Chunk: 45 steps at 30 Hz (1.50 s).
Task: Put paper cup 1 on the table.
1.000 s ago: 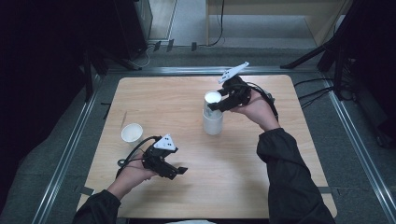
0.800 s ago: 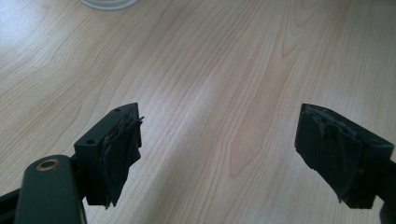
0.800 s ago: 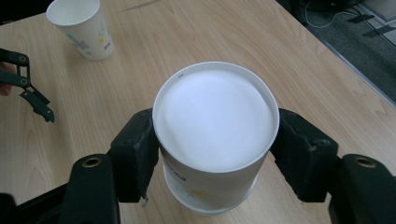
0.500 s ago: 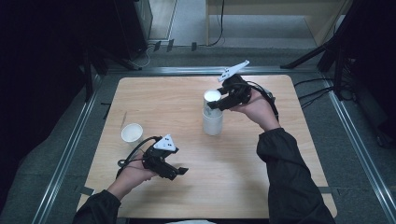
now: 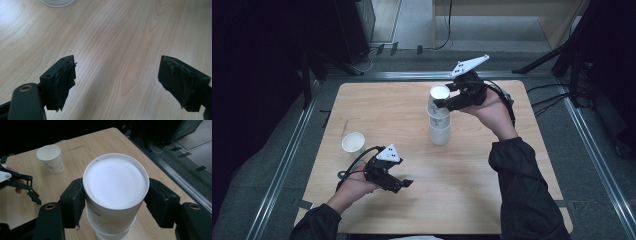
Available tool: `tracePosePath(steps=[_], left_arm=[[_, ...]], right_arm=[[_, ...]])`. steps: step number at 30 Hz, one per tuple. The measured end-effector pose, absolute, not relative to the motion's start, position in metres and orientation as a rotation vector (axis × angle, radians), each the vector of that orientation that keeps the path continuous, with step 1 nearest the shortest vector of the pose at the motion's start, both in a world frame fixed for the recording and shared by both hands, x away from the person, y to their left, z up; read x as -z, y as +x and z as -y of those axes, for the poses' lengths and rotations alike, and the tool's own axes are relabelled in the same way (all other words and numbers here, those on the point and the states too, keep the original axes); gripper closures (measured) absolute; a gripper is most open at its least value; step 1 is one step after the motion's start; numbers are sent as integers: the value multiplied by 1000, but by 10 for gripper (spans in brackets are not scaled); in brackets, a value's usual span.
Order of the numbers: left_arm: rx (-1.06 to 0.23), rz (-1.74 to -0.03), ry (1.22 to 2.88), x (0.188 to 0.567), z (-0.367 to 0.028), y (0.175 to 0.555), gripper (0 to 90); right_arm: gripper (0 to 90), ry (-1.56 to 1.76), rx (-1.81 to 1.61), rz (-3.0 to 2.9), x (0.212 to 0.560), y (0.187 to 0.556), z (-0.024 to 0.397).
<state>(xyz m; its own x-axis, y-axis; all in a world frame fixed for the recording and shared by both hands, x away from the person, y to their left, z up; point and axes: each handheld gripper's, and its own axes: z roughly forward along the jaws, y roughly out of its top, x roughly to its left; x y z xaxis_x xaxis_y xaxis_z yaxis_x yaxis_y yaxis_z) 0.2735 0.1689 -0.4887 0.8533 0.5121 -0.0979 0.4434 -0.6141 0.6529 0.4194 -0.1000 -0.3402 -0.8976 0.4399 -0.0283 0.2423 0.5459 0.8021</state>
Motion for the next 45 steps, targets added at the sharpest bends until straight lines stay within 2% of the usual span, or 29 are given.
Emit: tracePosePath(steps=[13, 19, 25, 29, 32, 40, 42, 45], left_arm=[[-124, -673, 2285, 487, -171, 274, 158], [-127, -678, 2256, 485, -173, 275, 160], [-103, -699, 2228, 485, -174, 281, 163], [-141, -696, 2215, 483, -173, 283, 164], [-82, -704, 2222, 480, -170, 285, 164], [-32, -701, 2225, 477, -165, 290, 160], [-35, -702, 2235, 478, -165, 293, 124], [-17, -714, 2246, 479, -165, 297, 121]], right_arm=[[356, 520, -1321, -2515, 310, 391, 111], [356, 506, -1382, -2535, 310, 373, 117], [356, 524, -1346, -2584, 322, 356, 123], [356, 547, -1334, -2599, 334, 349, 127], [357, 530, -1324, -2620, 347, 342, 127], [356, 482, -1319, -2681, 383, 332, 121], [355, 478, -1325, -2690, 392, 331, 122], [356, 471, -1362, -2724, 405, 330, 124]])
